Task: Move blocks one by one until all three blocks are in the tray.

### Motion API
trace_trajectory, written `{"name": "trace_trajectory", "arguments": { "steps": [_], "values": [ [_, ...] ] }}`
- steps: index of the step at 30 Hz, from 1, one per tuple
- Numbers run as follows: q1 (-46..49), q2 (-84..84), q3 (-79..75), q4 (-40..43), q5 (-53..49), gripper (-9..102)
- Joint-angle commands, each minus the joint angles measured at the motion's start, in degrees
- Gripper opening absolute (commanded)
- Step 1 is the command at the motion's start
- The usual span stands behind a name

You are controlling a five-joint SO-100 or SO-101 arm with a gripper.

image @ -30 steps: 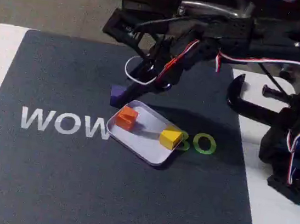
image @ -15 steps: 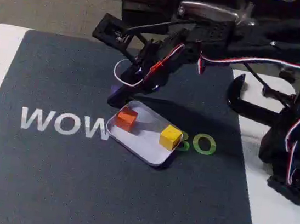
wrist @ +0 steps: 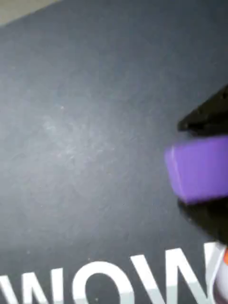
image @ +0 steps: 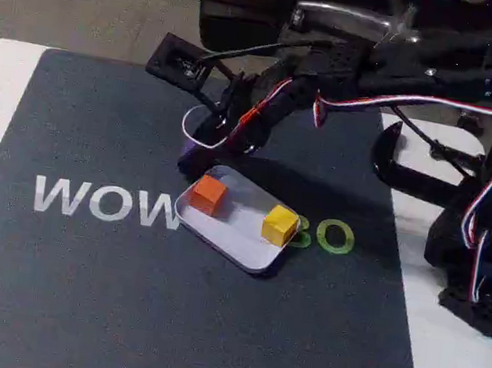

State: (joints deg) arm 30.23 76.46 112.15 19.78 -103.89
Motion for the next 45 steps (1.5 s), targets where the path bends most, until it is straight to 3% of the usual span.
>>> {"name": "trace_trajectory", "arguments": {
  "steps": [1,10,21,30,40,45],
  "values": [
    [0.4,0.4,-2.5,-0.7,-0.4,7],
    [-0.2,2.9,-1.8,-0.3,0.6,-8],
    [-3.9,18.1,-0.8,11.9,4.7,-8],
    [-10.5,41.4,17.8,15.7,-12.9,-8],
    [-10.2,61.8,36.8,15.6,-36.4,-8],
    [-11.5,63.0,38.6,15.6,-38.2,-8]
  ]
}}
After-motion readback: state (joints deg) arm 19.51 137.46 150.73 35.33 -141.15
